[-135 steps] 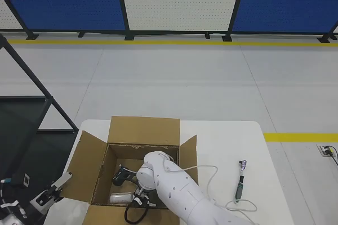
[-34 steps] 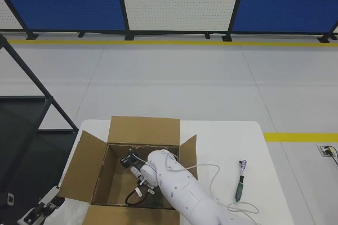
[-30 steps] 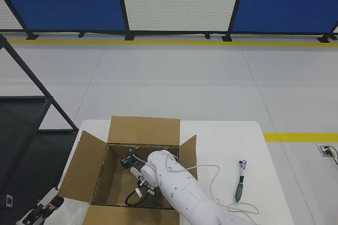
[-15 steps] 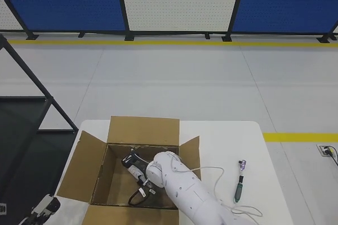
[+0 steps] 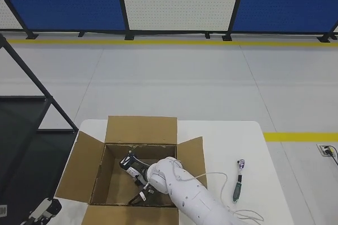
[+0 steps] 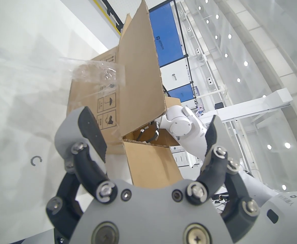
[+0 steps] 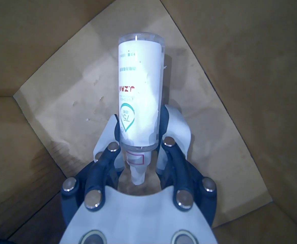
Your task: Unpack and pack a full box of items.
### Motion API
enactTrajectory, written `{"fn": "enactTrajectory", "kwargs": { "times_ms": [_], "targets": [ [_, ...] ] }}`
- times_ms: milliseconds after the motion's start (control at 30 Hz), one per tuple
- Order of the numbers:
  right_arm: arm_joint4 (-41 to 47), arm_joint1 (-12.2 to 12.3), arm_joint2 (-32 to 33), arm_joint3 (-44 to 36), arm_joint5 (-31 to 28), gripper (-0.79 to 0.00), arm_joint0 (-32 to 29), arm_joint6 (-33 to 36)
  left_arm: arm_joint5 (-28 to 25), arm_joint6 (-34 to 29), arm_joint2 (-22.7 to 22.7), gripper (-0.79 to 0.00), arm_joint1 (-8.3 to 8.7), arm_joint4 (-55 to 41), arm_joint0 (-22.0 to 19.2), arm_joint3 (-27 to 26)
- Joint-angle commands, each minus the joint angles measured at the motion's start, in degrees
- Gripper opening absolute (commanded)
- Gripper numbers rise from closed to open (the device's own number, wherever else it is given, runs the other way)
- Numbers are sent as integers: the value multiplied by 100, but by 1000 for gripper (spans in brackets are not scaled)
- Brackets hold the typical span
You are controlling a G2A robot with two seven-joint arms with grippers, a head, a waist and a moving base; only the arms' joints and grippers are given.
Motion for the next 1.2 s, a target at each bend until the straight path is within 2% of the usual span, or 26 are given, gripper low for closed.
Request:
{"fn": "enactTrajectory", "kwargs": {
  "times_ms": [0, 167, 300, 433, 567, 633, 1167],
  "targets": [
    [-221, 185, 111, -677, 155, -785, -204, 238, 0, 0, 0, 0, 0, 0, 0, 0],
    [-956, 715, 576, -2638, 402, -785, -997, 1003, 0, 0, 0, 0, 0, 0, 0, 0],
    [-1603, 1117, 1099, -4323, 312, -785, -1872, 1583, 0, 0, 0, 0, 0, 0, 0, 0],
    [-2077, 1375, 1516, -5676, 112, -785, -2676, 1725, 0, 0, 0, 0, 0, 0, 0, 0],
    [-2431, 1518, 1738, -6595, 26, -785, -3267, 1776, 0, 0, 0, 0, 0, 0, 0, 0],
    [-2553, 1547, 1773, -6790, 51, -785, -3408, 1830, 0, 0, 0, 0, 0, 0, 0, 0],
    [-2553, 1547, 1773, -6790, 51, -785, -3408, 1830, 0, 0, 0, 0, 0, 0, 0, 0]
  ]
}}
